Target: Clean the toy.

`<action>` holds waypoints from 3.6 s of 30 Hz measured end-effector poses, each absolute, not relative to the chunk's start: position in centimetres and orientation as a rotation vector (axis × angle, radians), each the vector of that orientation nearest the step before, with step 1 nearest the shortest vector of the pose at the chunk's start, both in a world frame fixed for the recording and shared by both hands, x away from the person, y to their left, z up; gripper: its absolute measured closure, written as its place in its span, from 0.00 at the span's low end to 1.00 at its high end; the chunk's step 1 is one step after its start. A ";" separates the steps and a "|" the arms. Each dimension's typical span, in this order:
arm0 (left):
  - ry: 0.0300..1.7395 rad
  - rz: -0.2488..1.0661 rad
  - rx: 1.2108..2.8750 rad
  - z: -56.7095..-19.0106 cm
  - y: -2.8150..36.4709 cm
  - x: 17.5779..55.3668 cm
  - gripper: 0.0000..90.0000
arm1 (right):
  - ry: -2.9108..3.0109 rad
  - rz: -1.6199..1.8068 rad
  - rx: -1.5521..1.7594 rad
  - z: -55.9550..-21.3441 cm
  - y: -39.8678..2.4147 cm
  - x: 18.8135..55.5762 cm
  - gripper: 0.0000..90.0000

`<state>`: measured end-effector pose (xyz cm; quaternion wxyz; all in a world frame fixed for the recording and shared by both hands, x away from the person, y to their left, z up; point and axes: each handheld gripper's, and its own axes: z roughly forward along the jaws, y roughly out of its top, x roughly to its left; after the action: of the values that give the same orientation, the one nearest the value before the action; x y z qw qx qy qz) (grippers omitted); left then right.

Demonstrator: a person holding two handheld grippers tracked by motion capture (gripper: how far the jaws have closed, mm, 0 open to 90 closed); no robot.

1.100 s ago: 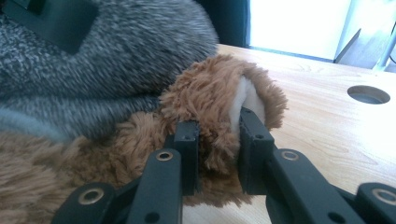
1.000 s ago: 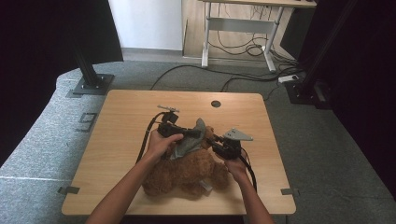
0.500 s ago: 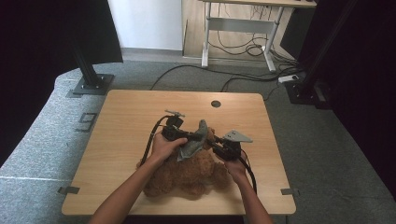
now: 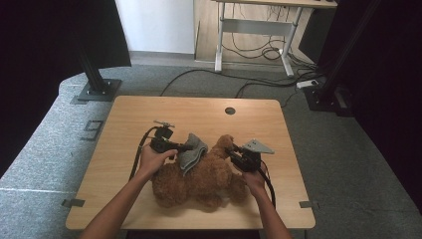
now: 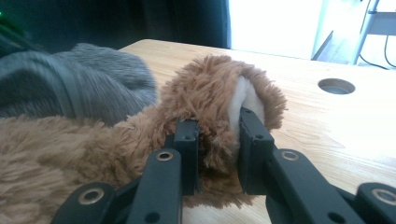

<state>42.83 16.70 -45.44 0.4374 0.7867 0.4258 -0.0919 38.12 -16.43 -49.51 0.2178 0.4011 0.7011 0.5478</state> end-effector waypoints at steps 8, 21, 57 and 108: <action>1.045 -0.221 1.892 -44.3 18.8 42.4 0.87 | 1.926 1.513 1.123 -49.8 -16.9 38.0 0.81; 1.110 -0.260 2.051 -47.4 19.9 42.2 0.87 | 1.875 1.492 1.143 -49.9 -17.7 37.7 0.81; 1.106 -0.200 2.203 -48.0 17.7 43.2 0.86 | 1.821 1.456 1.188 -50.5 -18.0 37.7 0.81; 1.190 -0.055 1.952 -47.8 27.4 40.5 0.85 | 1.828 1.332 1.327 -51.6 -18.2 39.2 0.61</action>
<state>40.54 27.38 -47.79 0.4146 0.7767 0.4737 -0.0217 39.21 -18.15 -51.57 0.2569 0.4893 0.6736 0.4908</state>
